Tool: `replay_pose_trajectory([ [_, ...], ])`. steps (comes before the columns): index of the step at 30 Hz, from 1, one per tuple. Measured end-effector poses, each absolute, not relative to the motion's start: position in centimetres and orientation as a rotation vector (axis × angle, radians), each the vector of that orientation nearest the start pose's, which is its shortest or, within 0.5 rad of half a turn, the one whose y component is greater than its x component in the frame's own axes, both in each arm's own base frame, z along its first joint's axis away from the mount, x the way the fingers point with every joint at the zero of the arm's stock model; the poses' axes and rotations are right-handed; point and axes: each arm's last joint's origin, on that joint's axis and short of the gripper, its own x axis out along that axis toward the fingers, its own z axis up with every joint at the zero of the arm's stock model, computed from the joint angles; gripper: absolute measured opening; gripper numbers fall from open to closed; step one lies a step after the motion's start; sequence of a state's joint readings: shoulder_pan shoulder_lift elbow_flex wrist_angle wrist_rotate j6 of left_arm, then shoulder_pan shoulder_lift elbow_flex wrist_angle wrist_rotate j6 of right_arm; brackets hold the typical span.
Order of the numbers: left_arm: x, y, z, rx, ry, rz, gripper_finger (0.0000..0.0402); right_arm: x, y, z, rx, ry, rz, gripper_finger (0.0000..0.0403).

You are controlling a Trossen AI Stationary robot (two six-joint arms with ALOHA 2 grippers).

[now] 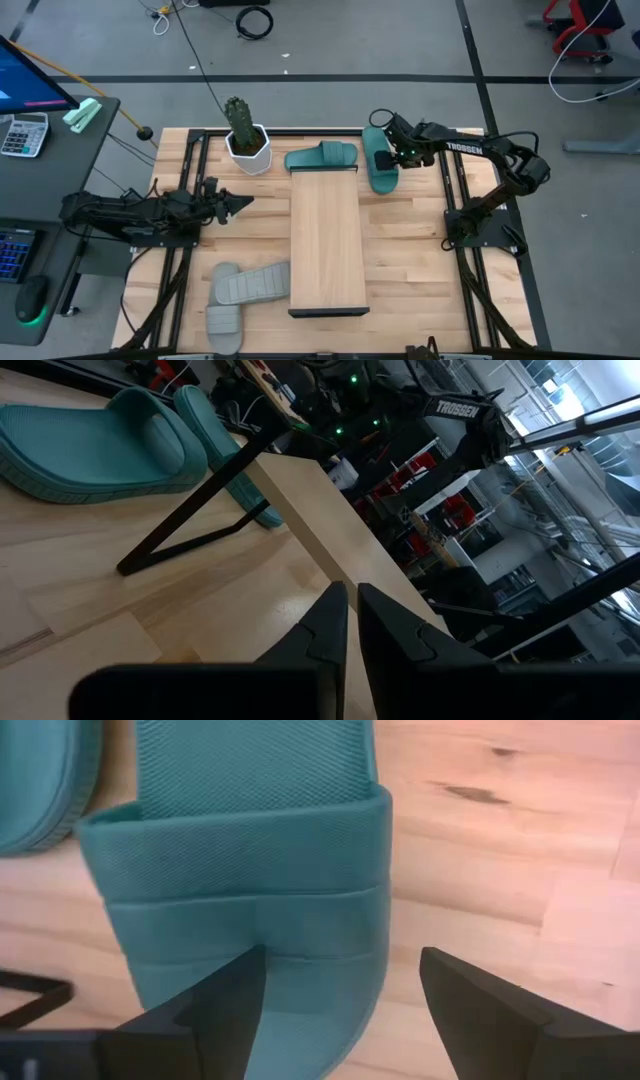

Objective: Pick and place slides into the shelf
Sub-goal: Put the right green slide on the shelf

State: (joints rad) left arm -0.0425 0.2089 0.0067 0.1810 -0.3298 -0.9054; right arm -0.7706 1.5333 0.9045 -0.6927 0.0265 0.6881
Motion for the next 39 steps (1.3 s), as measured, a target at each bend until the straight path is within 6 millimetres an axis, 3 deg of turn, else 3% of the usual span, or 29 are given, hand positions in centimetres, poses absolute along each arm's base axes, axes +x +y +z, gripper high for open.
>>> replay_pose_trajectory([
  [12, 10.9, 0.5, 16.6, -0.895, -0.111, 0.277, 0.0029, 18.8, -18.9, 16.6, 1.016, 0.916, -1.183, 0.0272],
  [22, 10.9, 0.5, 16.6, -0.895, -0.111, 0.277, 0.0022, 17.8, -17.9, 14.5, 1.048, 0.912, -1.262, 0.0272],
  [34, 10.9, 0.5, 16.4, -0.893, -0.095, 0.285, 0.003, 19.1, -18.5, 14.1, 1.082, 0.708, -1.096, 0.0271],
  [39, 10.9, 0.5, 16.4, -0.893, -0.095, 0.285, 0.0023, 18.9, -18.3, 13.6, 1.117, 0.677, -1.061, 0.0253],
])
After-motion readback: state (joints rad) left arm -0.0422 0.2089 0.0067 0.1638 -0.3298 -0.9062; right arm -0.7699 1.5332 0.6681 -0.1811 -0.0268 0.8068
